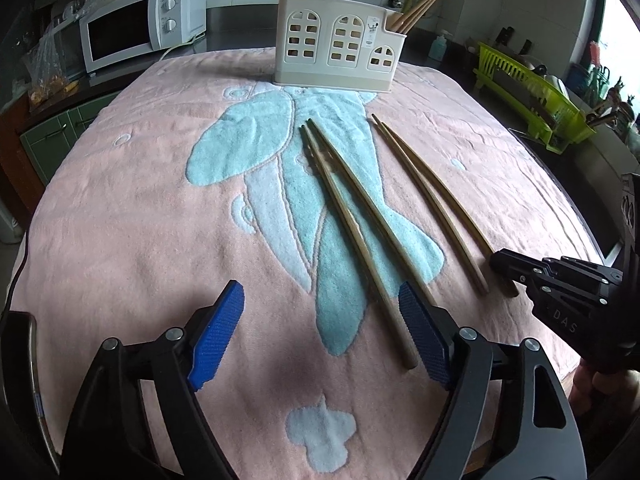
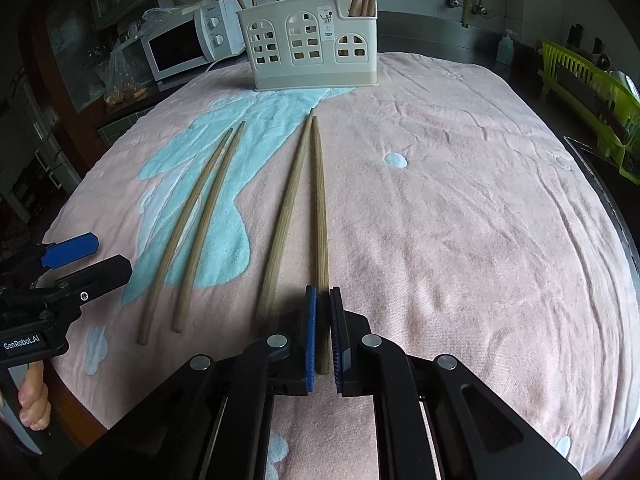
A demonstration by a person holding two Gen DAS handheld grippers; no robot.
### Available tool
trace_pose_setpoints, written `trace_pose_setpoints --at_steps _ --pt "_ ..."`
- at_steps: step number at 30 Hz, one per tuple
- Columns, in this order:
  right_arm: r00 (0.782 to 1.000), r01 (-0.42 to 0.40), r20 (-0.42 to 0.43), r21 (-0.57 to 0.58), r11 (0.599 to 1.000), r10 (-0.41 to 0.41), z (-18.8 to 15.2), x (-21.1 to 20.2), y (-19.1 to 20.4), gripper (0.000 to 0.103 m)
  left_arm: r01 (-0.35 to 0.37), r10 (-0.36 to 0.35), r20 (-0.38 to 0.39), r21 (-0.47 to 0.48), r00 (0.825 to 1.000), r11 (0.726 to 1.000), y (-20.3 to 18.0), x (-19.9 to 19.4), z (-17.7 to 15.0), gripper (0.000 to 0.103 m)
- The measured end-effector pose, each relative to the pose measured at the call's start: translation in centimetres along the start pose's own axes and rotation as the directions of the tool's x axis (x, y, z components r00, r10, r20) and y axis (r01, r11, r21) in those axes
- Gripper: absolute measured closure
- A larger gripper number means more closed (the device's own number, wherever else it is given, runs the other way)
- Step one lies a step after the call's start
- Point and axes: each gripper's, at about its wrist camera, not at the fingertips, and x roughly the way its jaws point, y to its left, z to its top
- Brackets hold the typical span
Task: Organize utensils
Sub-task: 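Grasp a chopstick with the right tool while the left tool grasps another, then lift both held chopsticks upright over the cream holder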
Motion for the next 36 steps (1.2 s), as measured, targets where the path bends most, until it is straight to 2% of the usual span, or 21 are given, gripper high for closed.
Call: trace_pose_setpoints --at_steps 4,7,8,16,20,26,32,36 --pt "1.000 -0.012 0.004 0.003 1.000 0.012 -0.1 -0.1 -0.4 0.096 0.009 -0.009 -0.019 0.008 1.000 1.000 -1.4 0.7 -0.3 0.038" --pt "1.000 -0.016 0.010 0.002 1.000 0.016 -0.2 -0.1 -0.4 0.096 0.001 -0.001 -0.032 0.009 0.999 1.000 -2.3 1.2 -0.5 0.055" --pt "1.000 -0.018 0.012 0.003 1.000 0.018 -0.2 -0.1 -0.4 0.096 0.000 0.001 -0.040 0.007 0.999 1.000 -2.5 1.5 -0.5 0.064" --pt "1.000 -0.020 0.024 0.000 1.000 0.020 -0.5 -0.2 -0.3 0.096 -0.085 0.086 -0.022 0.053 0.996 0.995 -4.3 2.0 -0.7 0.076" --pt "0.999 -0.022 0.027 0.001 1.000 0.022 -0.7 -0.3 -0.3 0.096 -0.115 0.116 -0.021 0.043 0.993 0.992 -3.7 2.0 -0.5 0.095" --pt "0.999 -0.011 0.031 -0.006 1.000 0.011 -0.7 -0.3 0.0 0.096 -0.080 0.080 -0.030 0.006 0.996 0.997 -1.6 1.7 -0.3 0.095" --pt "0.999 -0.001 0.033 -0.013 1.000 0.001 -0.8 -0.2 0.1 0.096 -0.052 0.052 -0.042 -0.019 0.998 0.998 -1.4 1.9 -0.2 0.093" --pt "0.999 0.005 0.036 -0.016 1.000 -0.004 -0.7 -0.1 0.2 0.096 -0.054 0.054 -0.030 0.003 0.998 0.999 -1.5 2.0 -0.3 0.095"
